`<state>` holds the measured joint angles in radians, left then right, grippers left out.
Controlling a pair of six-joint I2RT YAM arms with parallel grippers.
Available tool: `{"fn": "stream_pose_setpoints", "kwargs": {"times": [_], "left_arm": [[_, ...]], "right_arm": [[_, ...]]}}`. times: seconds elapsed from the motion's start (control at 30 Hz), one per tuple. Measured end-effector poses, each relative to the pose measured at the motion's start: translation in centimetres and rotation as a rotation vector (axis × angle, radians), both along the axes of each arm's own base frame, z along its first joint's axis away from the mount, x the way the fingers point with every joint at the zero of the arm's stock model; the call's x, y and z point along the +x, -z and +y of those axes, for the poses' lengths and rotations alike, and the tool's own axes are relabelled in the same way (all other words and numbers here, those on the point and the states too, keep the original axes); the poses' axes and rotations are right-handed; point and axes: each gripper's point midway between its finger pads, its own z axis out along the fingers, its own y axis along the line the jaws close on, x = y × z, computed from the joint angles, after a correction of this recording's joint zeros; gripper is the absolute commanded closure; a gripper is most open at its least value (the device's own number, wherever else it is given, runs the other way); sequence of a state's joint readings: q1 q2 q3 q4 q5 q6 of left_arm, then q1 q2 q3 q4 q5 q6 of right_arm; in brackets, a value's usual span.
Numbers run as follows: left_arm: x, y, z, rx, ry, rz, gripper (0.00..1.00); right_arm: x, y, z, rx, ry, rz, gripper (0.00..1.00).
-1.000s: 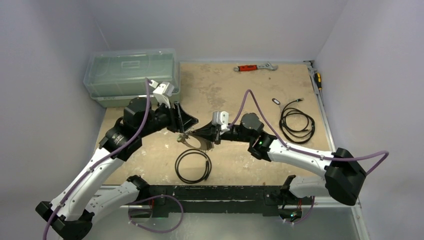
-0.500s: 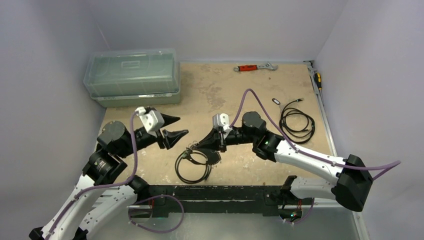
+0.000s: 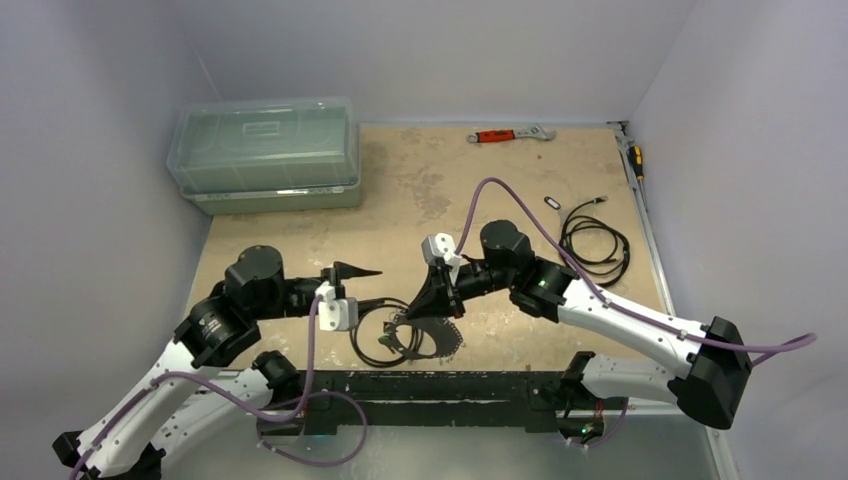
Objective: Put the keys on the keyring
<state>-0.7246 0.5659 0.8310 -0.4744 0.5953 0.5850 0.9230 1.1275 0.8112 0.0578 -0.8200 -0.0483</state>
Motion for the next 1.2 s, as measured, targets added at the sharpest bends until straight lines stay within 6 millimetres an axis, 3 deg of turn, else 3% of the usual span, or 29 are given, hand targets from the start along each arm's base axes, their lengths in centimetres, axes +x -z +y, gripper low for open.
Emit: {"fn": "stream_pose_setpoints", "kwargs": {"times": [0.2, 0.47, 0.8, 1.2], "left_arm": [[-1.0, 0.7, -0.5, 0.136, 0.106, -0.053, 0.58], [-1.5, 1.6, -1.0, 0.212, 0.191, -0.087, 0.55], [-1.6, 2.2, -1.2, 0.242, 0.217, -0.105, 0.61], [-2.0, 2.2, -1.5, 0.228, 0.250, -0.120, 0.64]], "right_arm": [[-0.2, -0.9, 0.2, -0.001, -0.014, 0.022, 1.00], [-0.8, -0.6, 0.3, -0.029, -0.051, 0.088, 1.00], [-1.1, -2.5, 0.6, 0.000, -0.075, 0.097, 1.00], [-1.1, -1.6, 0.9, -0.025, -0.091, 0.128, 1.00]]}}
